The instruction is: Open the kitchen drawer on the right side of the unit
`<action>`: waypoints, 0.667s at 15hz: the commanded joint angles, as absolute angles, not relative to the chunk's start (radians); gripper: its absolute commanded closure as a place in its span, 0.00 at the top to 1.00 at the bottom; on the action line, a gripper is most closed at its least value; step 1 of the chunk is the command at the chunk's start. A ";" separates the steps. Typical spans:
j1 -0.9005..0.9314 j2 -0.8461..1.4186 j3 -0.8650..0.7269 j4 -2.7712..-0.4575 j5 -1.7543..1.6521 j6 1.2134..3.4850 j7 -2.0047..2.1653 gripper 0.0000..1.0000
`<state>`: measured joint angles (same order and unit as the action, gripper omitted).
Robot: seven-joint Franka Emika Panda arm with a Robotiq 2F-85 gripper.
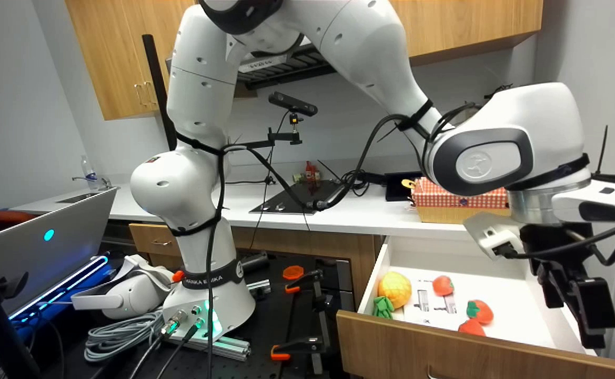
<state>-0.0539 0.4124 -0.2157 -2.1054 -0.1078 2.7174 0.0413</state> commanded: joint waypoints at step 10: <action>-0.051 -0.041 -0.011 -2.449 0.133 2.765 -0.242 1.00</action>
